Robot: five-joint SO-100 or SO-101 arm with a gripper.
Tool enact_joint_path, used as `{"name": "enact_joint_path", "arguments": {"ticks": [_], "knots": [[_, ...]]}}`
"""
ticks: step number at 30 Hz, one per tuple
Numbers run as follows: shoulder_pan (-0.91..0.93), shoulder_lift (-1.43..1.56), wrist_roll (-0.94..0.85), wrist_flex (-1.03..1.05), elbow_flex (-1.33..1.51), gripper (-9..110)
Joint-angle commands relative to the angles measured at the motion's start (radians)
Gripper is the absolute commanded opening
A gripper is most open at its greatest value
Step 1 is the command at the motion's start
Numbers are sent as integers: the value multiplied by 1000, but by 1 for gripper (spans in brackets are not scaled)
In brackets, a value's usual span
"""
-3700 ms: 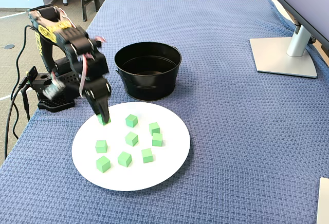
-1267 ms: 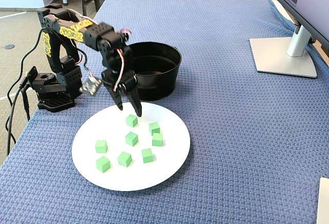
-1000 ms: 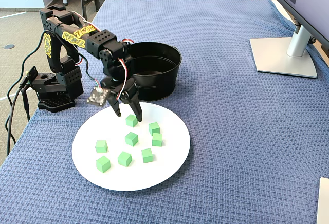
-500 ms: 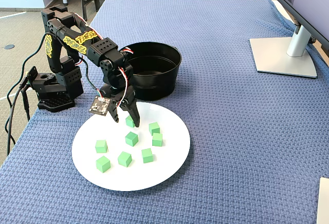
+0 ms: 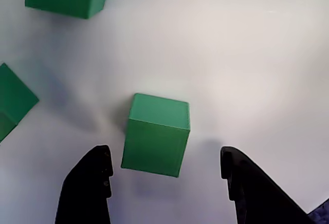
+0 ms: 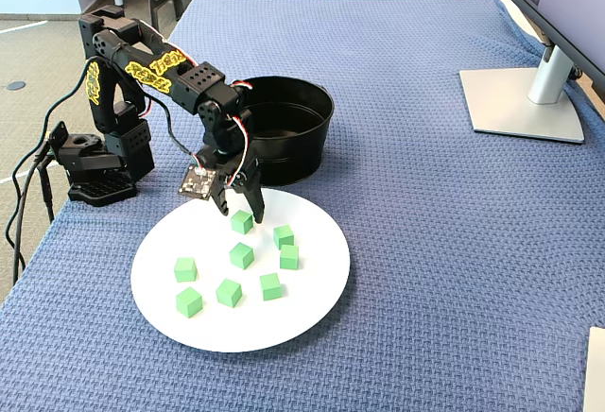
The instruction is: Pick up the green cubes from the white plate and place them in the black recipient
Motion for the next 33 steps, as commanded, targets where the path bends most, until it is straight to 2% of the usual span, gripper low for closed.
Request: {"name": "enact_joint_path", "arguments": {"ticks": [1, 13, 15, 16, 28, 33], "knots": [[-14, 72, 14, -14, -12, 18], [14, 66, 21, -11, -28, 20], [18, 58, 26, -11, -34, 15], [25, 55, 38, -12, -38, 0], [41, 58, 49, -20, -40, 0], [112, 247, 87, 32, -74, 0]]}}
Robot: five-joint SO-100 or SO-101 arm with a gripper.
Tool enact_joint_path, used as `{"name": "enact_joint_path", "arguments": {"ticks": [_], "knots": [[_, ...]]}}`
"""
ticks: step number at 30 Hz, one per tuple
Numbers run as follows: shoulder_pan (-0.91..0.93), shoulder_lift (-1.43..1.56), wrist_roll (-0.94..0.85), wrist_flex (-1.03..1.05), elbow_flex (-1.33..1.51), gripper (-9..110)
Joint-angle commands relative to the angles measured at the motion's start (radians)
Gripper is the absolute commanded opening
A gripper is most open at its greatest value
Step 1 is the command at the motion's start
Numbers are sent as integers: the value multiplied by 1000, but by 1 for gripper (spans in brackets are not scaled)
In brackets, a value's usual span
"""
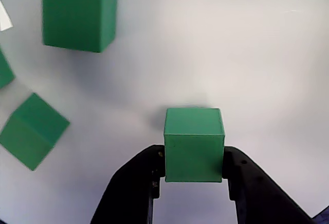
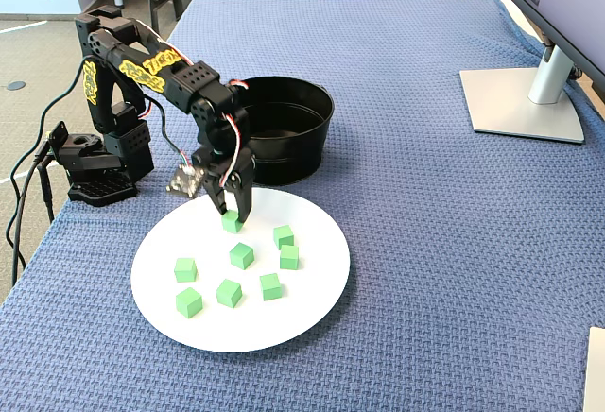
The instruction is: Pick up the green cubes from the white plate and place them in the black recipient
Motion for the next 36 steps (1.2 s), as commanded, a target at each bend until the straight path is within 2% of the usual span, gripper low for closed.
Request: {"name": "enact_joint_path", "arguments": {"ticks": [1, 7, 12, 19, 24, 28, 36], "knots": [[64, 219, 37, 57, -94, 0], [31, 442, 141, 232, -275, 0], [-199, 534, 212, 278, -302, 0], [-541, 436, 353, 261, -356, 0], [-703, 290, 397, 261, -373, 0], [-764, 261, 420, 230, -288, 0], [-750, 265, 394, 186, -207, 0]]}}
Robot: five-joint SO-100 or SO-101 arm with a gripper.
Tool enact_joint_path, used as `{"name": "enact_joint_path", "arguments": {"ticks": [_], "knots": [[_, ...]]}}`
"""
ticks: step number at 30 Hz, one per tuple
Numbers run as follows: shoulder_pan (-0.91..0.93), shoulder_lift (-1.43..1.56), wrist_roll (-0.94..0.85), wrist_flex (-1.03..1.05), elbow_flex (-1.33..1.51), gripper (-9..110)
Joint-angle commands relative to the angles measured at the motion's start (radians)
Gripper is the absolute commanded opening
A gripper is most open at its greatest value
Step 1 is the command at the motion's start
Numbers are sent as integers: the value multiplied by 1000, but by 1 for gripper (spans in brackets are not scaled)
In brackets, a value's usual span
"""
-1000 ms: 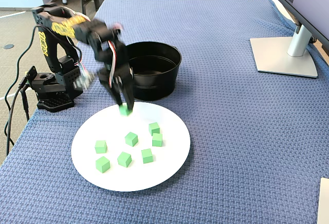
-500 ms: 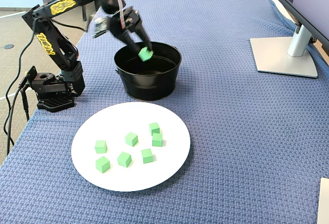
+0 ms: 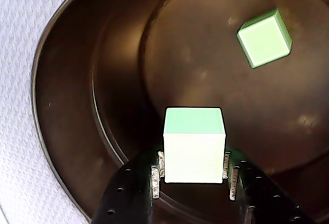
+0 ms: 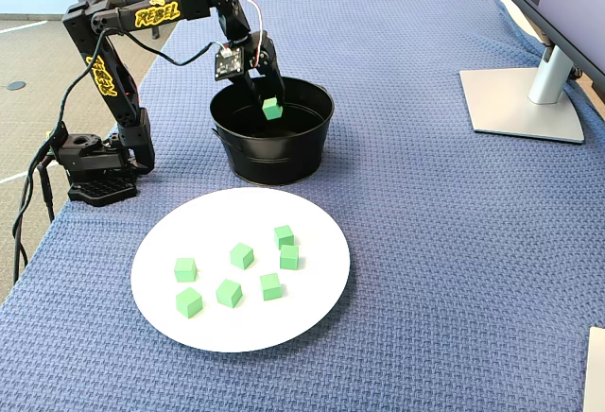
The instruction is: Pick up the green cubes from the white plate and place them in the black recipient
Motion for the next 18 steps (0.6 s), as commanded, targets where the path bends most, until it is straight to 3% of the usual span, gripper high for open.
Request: {"name": "enact_joint_path", "arguments": {"ticks": [1, 2, 3, 5, 6, 18], "knots": [[-8, 28, -20, -12, -3, 0], [-9, 26, -29, -5, -9, 0], [-18, 26, -54, 0, -11, 8], [-34, 23, -107, 3, -2, 39], [-35, 23, -117, 2, 8, 44], [46, 57, -135, 23, -35, 48]]}}
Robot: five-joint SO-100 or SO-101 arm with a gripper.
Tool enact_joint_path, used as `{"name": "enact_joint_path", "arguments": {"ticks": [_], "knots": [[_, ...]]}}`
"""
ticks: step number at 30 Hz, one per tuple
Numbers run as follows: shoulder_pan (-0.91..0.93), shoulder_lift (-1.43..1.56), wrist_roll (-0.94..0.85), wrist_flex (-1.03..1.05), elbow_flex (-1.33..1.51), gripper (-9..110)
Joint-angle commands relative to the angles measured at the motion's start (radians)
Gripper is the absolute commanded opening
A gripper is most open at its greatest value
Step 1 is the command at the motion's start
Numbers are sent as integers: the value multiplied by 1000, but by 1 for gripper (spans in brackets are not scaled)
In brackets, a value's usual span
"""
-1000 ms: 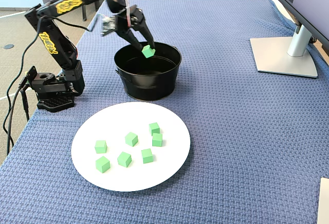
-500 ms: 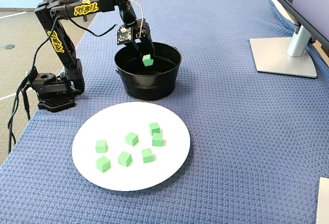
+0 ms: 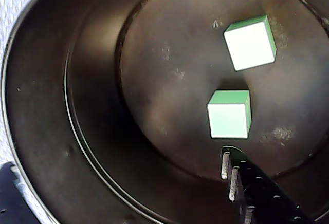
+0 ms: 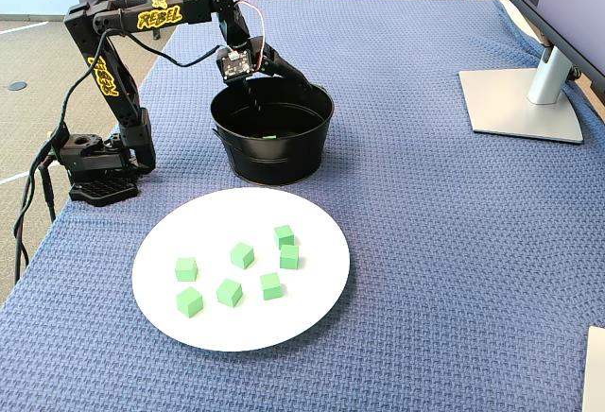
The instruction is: Pick up the green cubes from the white plate and place them in the black recipient
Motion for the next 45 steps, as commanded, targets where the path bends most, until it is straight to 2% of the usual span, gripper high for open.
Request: {"name": "enact_joint_path", "arguments": {"ticks": [1, 6, 10, 14, 17, 25, 29, 31, 34, 38, 45], "knots": [[80, 54, -25, 46, -106, 48], [253, -29, -66, 232, -416, 47], [371, -31, -123, 310, -514, 45], [511, -5, -212, 288, -407, 41], [627, 17, -319, 192, -230, 39], [894, 18, -738, -61, 109, 39], [982, -32, -719, -112, 129, 31], [1006, -38, -715, -127, 156, 35], [1039, -43, -755, -135, 206, 33], [1080, -64, -861, -183, 239, 33], [1149, -121, -1150, -167, 156, 34]]}}
